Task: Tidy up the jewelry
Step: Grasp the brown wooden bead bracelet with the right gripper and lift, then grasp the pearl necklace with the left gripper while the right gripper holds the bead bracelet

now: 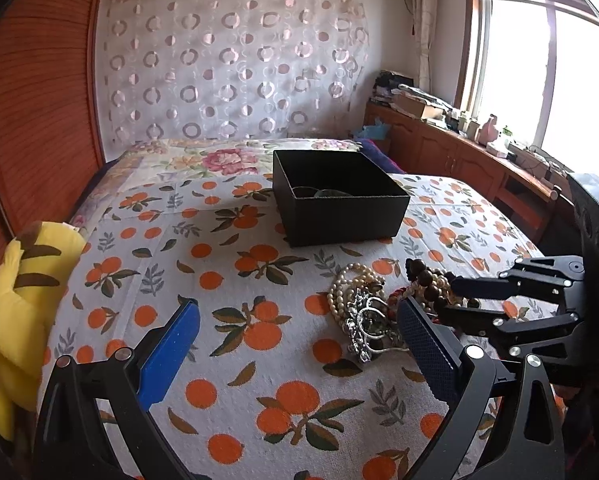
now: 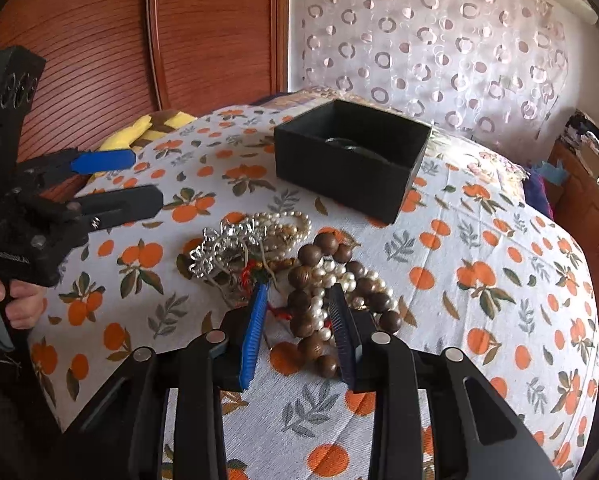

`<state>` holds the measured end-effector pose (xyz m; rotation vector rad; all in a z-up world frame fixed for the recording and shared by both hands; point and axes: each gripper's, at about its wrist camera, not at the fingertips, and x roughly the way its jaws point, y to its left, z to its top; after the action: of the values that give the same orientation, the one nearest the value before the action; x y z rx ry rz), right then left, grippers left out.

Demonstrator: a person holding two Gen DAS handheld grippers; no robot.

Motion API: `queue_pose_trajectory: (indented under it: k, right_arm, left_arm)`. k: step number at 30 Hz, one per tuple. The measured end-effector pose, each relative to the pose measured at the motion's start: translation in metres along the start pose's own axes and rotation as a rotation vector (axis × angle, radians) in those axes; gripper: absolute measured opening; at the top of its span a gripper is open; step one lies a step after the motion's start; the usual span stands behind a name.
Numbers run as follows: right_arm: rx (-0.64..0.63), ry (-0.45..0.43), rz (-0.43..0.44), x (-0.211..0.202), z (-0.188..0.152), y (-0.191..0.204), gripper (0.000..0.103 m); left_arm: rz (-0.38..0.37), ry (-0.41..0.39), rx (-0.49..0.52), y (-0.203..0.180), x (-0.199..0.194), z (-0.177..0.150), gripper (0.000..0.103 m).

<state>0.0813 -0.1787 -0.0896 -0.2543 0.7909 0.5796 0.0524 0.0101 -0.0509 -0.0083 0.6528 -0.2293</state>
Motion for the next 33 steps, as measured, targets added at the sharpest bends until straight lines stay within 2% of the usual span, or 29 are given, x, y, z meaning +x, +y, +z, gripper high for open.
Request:
queue_pose_trajectory:
  k: [7,8,9,15,24,33]
  right_arm:
    - [-0.001,0.019,-0.031,0.016,0.003,0.0,0.031]
    - [-0.001,0.025,-0.037,0.017,0.003,-0.001,0.02]
    - [0.0,0.028,-0.03,0.018,0.002,-0.001,0.015]
    - [0.045,-0.036,-0.022,-0.004,0.004,-0.018,0.015]
    - [0.106,-0.181,-0.093,-0.061,0.017,-0.057,0.015]
    - [0.163,-0.201,-0.153,-0.083,-0.001,-0.089,0.015]
  left_arm:
    - [0.002,0.001,0.0,-0.001,-0.001,-0.001,0.095]
    - [0.001,0.0,0.0,-0.001,-0.001,-0.001,0.095]
    - [0.001,0.0,0.001,0.0,0.0,0.0,0.095]
    - [-0.003,0.004,0.007,-0.007,0.001,-0.004,0.095]
    - [-0.034,0.019,0.033,-0.021,0.008,-0.002,0.095]
    - [-0.076,0.043,0.073,-0.042,0.019,0.007,0.095]
